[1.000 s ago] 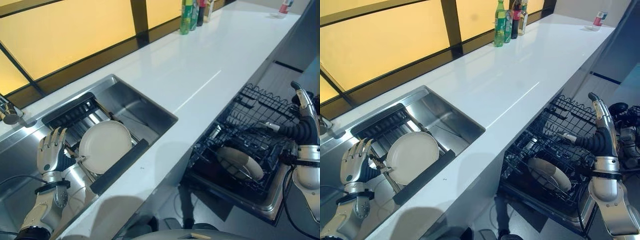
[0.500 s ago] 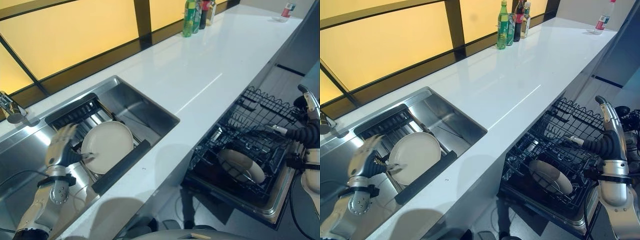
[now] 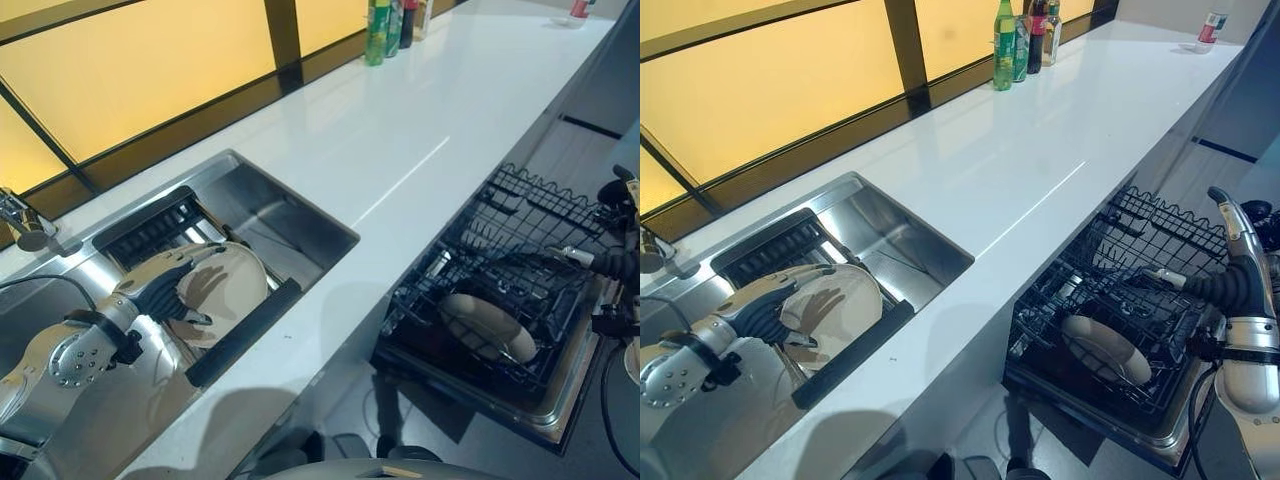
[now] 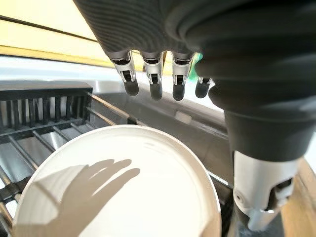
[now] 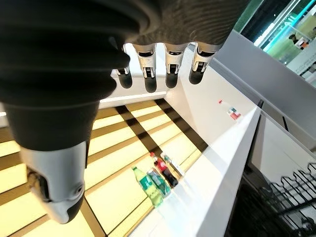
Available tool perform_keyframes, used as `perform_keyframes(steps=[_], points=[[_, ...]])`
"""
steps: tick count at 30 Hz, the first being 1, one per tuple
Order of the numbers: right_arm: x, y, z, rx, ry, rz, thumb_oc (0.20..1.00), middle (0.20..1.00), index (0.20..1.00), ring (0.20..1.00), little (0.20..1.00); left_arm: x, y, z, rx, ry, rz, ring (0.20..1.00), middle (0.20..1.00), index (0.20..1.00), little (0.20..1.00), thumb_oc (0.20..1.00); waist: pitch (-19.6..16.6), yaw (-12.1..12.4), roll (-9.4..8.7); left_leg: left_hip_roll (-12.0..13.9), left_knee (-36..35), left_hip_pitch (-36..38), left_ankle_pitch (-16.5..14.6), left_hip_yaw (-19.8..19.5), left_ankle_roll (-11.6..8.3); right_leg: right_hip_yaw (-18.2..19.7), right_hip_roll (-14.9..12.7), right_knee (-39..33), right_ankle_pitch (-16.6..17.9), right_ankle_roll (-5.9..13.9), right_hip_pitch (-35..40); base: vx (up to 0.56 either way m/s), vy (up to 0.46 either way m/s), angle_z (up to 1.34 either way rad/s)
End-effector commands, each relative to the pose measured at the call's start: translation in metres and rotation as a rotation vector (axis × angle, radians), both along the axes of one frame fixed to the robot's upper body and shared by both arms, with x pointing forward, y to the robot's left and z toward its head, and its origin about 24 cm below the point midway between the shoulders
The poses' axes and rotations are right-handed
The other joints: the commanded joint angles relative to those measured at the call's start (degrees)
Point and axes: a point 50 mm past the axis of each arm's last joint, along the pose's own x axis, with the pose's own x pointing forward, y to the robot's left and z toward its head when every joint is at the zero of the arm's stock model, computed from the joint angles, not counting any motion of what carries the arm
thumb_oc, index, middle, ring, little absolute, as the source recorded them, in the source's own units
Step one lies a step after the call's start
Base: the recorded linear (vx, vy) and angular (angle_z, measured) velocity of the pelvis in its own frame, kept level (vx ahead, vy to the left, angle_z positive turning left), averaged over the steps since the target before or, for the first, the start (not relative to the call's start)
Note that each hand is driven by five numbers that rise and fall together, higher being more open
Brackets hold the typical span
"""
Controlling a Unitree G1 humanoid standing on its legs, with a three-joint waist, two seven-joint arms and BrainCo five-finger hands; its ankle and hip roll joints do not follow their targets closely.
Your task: Pick up plates and place into dishwasher.
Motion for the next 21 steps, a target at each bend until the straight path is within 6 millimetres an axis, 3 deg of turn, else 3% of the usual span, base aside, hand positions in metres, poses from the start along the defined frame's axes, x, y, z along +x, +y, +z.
perform_keyframes(steps=[1, 6, 13, 21], points=[[-0.001, 0.002, 0.040, -0.077, -0.127, 0.036, 1.000, 1.000, 1.000, 1.000, 1.000, -0.001, 0.007, 0.033, 0.084, -0.025, -0.032, 1.000, 1.000, 1.000, 1.000, 1.000, -3.4, 1.7, -1.46, -0.3, 6.1, -3.0, -4.3, 1.1, -0.47, 1.7, -3.0, 7.0, -0.4, 7.35, -6.5, -0.01, 0.001, 0.04], [0.000, 0.001, 0.041, -0.072, -0.121, 0.032, 1.000, 1.000, 1.000, 1.000, 1.000, -0.001, 0.014, 0.037, 0.107, -0.067, 0.037, 1.000, 1.000, 1.000, 1.000, 1.000, -3.7, 2.0, -1.63, -0.4, 5.9, -2.7, -4.3, 1.0, -0.48, 1.7, -3.1, 6.3, -0.3, 7.51, -6.0, 0.00, 0.000, 0.00], [0.004, 0.004, 0.030, -0.055, -0.108, 0.032, 1.000, 1.000, 1.000, 1.000, 1.000, 0.006, 0.061, 0.034, -0.037, -0.377, 0.429, 1.000, 1.000, 1.000, 1.000, 1.000, -5.0, 2.6, -2.40, -0.4, 4.9, -2.4, -4.3, 1.1, -0.48, 1.7, -2.9, 5.6, -0.6, 6.98, -5.6, 0.02, -0.006, 0.00], [0.015, 0.020, 0.020, -0.019, -0.113, 0.095, 1.000, 1.000, 1.000, 1.000, 1.000, 0.011, 0.070, 0.034, -0.144, -0.552, 0.550, 1.000, 1.000, 1.000, 1.000, 1.000, -6.8, 3.6, -3.13, 0.8, 4.4, -1.7, -5.2, 3.1, -1.33, -2.5, -2.3, 6.0, -2.6, 6.04, -5.1, -0.09, -0.085, -0.07]])
